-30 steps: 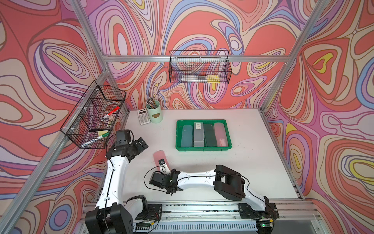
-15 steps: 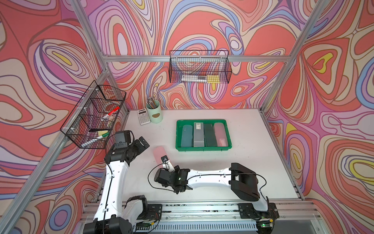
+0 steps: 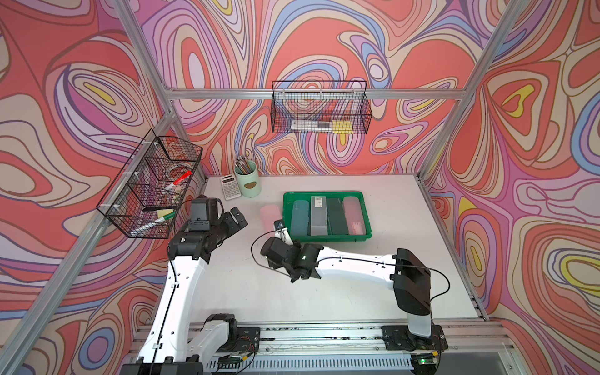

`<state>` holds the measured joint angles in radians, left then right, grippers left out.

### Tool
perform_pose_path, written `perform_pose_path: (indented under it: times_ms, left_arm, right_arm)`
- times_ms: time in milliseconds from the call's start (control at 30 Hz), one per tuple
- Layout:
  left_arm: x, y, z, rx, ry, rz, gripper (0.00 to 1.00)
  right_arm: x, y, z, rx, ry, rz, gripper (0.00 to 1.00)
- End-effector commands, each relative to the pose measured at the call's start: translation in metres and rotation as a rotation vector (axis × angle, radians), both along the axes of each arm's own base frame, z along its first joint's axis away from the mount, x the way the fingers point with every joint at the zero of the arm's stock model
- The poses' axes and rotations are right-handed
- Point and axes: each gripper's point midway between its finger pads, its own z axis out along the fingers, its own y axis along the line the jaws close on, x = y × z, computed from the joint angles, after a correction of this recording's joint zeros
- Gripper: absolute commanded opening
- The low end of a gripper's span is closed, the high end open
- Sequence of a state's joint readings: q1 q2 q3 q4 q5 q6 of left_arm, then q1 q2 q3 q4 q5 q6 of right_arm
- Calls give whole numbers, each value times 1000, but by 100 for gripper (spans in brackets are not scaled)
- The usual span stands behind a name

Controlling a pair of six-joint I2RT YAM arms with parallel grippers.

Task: Put the pencil case into the storage box
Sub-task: Place the pencil case at the storage box.

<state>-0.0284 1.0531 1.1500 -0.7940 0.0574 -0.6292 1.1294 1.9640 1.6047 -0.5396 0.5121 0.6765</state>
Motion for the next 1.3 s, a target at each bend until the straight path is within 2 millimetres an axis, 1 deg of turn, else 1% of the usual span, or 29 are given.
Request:
perform_pose_path:
  times_ms: [0, 100, 167, 267, 367, 467, 700, 933, 1267]
  left_arm:
    - [13, -14, -2, 34, 17, -30, 99]
    - [26, -34, -6, 32, 11, -84, 99]
    - [35, -46, -5, 26, -11, -124, 99]
    - [48, -57, 1, 43, -25, -185, 99]
    - [56, -55, 4, 100, -20, -215, 99]
    - [61, -52, 2, 145, -24, -225, 99]
    - [63, -55, -12, 155, -18, -253, 99]
    - [60, -58, -10, 134, -38, -267, 99]
    - [59, -62, -8, 116, -41, -283, 99]
  right_arm:
    - [38, -26, 26, 66, 6, -94, 57]
    - [64, -40, 20, 63, 26, -144, 57]
    - [80, -49, 9, 45, 48, -175, 57]
    - [99, -60, -5, 17, 72, -227, 57]
    - [113, -62, -14, 11, 75, -255, 57]
    - [122, -60, -25, -8, 92, -276, 56]
    - [128, -64, -48, -41, 124, -333, 55]
    - [126, -66, -68, -68, 157, -338, 54]
    - [123, -62, -87, -66, 199, -339, 54]
